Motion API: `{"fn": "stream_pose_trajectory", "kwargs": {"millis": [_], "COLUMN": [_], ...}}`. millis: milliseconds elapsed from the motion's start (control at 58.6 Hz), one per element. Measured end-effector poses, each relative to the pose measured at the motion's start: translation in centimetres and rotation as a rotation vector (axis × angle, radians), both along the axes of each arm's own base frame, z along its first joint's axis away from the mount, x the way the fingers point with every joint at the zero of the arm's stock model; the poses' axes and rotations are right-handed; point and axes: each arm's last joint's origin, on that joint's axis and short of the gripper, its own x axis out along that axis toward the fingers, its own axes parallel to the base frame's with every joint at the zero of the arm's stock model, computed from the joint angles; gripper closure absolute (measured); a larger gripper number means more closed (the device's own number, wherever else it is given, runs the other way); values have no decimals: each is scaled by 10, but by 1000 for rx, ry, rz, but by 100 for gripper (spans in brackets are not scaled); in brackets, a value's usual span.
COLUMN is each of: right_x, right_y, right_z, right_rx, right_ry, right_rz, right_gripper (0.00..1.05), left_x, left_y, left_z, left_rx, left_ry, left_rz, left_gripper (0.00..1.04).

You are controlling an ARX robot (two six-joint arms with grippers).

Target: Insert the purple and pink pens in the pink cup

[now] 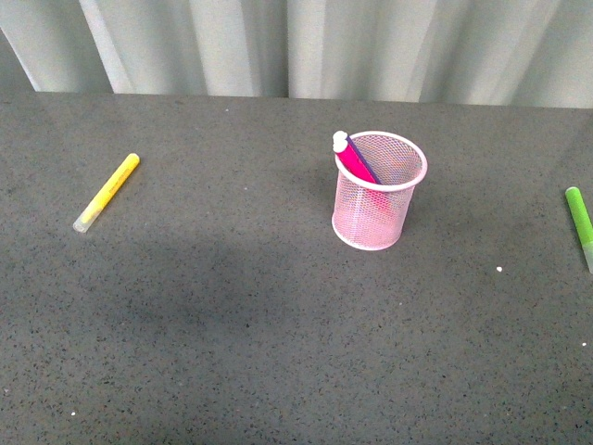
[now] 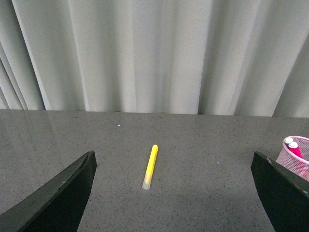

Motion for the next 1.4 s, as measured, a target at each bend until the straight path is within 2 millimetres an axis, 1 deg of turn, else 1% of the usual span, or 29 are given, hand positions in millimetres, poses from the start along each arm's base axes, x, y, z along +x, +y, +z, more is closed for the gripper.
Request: {"fn": "stream_pose_trajectory", "kwargs": {"millis": [51, 120, 137, 239, 290, 393, 768, 1400], "right_x": [-4, -9, -11, -17, -21, -28, -46, -61], "right_y": [2, 5, 5, 8, 14, 19, 20, 20], "right_z": [-2, -7, -9, -13, -16, -21, -33, -31], "right_rx": [-1, -2, -6, -5, -6, -7, -7, -6], "right_ry": [-3, -1, 0, 0, 1, 2, -17, -32], "right_rz": [1, 1, 2, 5, -21, 8, 5, 5], "right_gripper": [88, 100, 101, 101, 101, 101, 101, 101], "left_x": [0, 0, 0, 0, 0, 0, 0, 0], "left_y": [0, 0, 0, 0, 0, 0, 0, 0], "left_z": [0, 0, 0, 0, 0, 0, 0, 0], "left_rx": [0, 0, 0, 0, 0, 0, 0, 0], "left_ry": [0, 0, 0, 0, 0, 0, 0, 0], "left_rz": [0, 0, 0, 0, 0, 0, 0, 0], "left_gripper": [7, 7, 7, 7, 7, 7, 7, 7]}}
